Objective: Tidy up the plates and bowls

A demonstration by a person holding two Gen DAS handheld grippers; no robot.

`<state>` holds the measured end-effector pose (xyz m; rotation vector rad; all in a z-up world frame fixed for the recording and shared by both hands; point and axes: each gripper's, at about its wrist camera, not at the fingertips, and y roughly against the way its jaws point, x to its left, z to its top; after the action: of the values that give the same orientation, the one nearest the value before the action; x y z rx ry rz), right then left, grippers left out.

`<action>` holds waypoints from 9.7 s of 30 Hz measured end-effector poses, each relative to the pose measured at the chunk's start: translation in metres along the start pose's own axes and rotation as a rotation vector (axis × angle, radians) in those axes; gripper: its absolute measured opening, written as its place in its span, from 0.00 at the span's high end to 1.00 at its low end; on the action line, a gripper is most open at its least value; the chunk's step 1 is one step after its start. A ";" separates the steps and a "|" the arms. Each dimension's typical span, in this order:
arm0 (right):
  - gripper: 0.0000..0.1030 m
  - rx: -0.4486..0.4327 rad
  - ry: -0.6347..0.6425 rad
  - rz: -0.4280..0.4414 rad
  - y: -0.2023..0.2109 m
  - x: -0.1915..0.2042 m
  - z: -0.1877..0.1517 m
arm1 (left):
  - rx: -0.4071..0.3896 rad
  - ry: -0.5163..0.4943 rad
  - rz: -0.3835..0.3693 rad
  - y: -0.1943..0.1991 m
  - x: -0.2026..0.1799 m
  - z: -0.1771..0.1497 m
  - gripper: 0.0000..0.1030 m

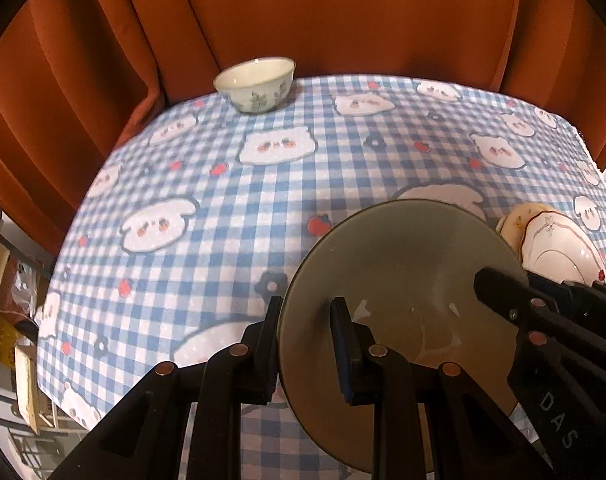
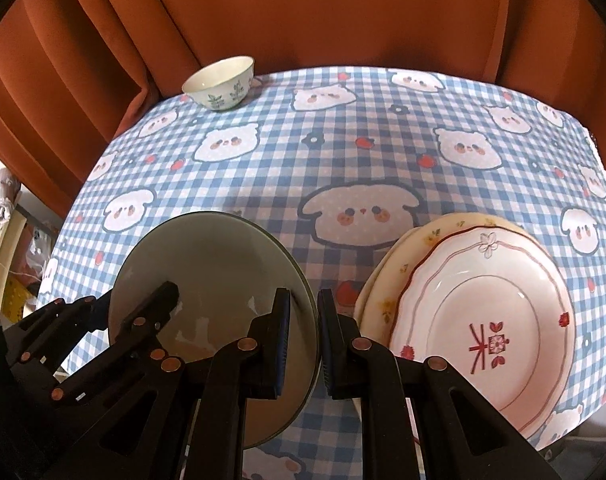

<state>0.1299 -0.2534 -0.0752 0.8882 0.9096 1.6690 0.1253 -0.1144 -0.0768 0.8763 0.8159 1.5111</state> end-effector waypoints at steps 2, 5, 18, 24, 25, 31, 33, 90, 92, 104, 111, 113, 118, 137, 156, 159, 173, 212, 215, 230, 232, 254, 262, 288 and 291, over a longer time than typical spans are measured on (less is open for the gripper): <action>0.83 -0.007 0.016 -0.017 -0.001 0.003 0.000 | 0.011 0.004 -0.001 -0.004 0.000 -0.001 0.79; 0.83 -0.015 0.024 -0.025 -0.003 0.003 0.000 | 0.008 0.005 0.000 -0.006 0.000 -0.001 0.79; 0.83 -0.082 0.065 -0.057 -0.002 0.007 -0.013 | -0.061 0.032 0.027 -0.004 -0.002 -0.015 0.77; 0.83 -0.066 0.072 -0.046 0.000 0.006 -0.020 | -0.068 0.055 -0.014 0.002 -0.001 -0.023 0.66; 0.83 -0.067 0.073 -0.046 0.001 0.006 -0.021 | -0.071 0.055 -0.018 0.004 -0.001 -0.024 0.65; 0.83 -0.069 0.066 -0.030 0.017 0.007 -0.024 | -0.100 0.055 -0.039 0.021 0.002 -0.025 0.47; 0.82 -0.083 0.067 -0.038 0.022 0.009 -0.024 | -0.122 0.069 -0.054 0.028 0.008 -0.024 0.42; 0.11 -0.269 -0.082 -0.166 0.001 0.162 0.172 | -0.290 0.021 -0.131 0.007 0.185 0.167 0.18; 0.11 -0.253 -0.093 -0.150 -0.012 0.158 0.186 | -0.272 0.031 -0.135 -0.006 0.184 0.181 0.18; 0.11 -0.255 -0.098 -0.232 -0.089 0.137 0.253 | -0.228 0.044 -0.111 -0.091 0.165 0.246 0.19; 0.13 -0.229 -0.080 -0.250 -0.135 0.127 0.277 | -0.193 0.040 -0.097 -0.142 0.155 0.267 0.21; 0.18 -0.225 -0.092 -0.239 -0.148 0.122 0.280 | -0.182 0.044 -0.107 -0.152 0.153 0.270 0.25; 0.30 -0.200 -0.084 -0.237 -0.174 0.114 0.287 | -0.155 0.042 -0.115 -0.179 0.144 0.273 0.34; 0.77 -0.096 -0.122 -0.179 -0.226 0.099 0.290 | -0.088 0.010 -0.131 -0.216 0.127 0.274 0.77; 0.77 -0.079 -0.112 -0.148 -0.200 0.107 0.278 | -0.064 0.021 -0.128 -0.188 0.144 0.263 0.77; 0.77 -0.086 -0.108 -0.148 -0.191 0.111 0.273 | -0.067 0.025 -0.127 -0.179 0.149 0.258 0.77; 0.77 -0.122 -0.093 -0.138 -0.134 0.133 0.245 | -0.097 0.038 -0.124 -0.113 0.162 0.227 0.77; 0.77 -0.270 -0.094 -0.133 0.057 0.105 0.082 | -0.216 -0.001 -0.131 0.062 0.088 0.087 0.77; 0.77 -0.258 -0.083 -0.129 0.063 0.087 0.068 | -0.213 0.000 -0.125 0.067 0.070 0.074 0.77; 0.77 -0.163 -0.003 -0.090 0.054 0.021 0.021 | -0.114 0.057 -0.100 0.046 0.012 0.021 0.77; 0.77 -0.145 0.013 -0.085 0.048 0.015 0.015 | -0.100 0.065 -0.090 0.040 0.008 0.016 0.77; 0.77 -0.071 0.093 -0.011 0.016 0.010 -0.003 | -0.079 0.075 0.069 0.031 -0.009 -0.008 0.77; 0.77 -0.045 0.053 0.014 0.004 0.005 -0.005 | -0.054 0.064 0.095 0.020 -0.008 -0.007 0.77; 0.31 -0.023 -0.072 0.015 0.005 -0.005 -0.008 | 0.017 0.051 -0.131 0.002 0.009 -0.005 0.30; 0.31 0.009 -0.104 0.002 -0.001 -0.005 -0.010 | 0.041 0.055 -0.189 -0.005 0.014 -0.003 0.27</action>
<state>0.1229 -0.2595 -0.0808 0.9730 0.8457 1.6063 0.1243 -0.1001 -0.0818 0.7680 0.9464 1.3612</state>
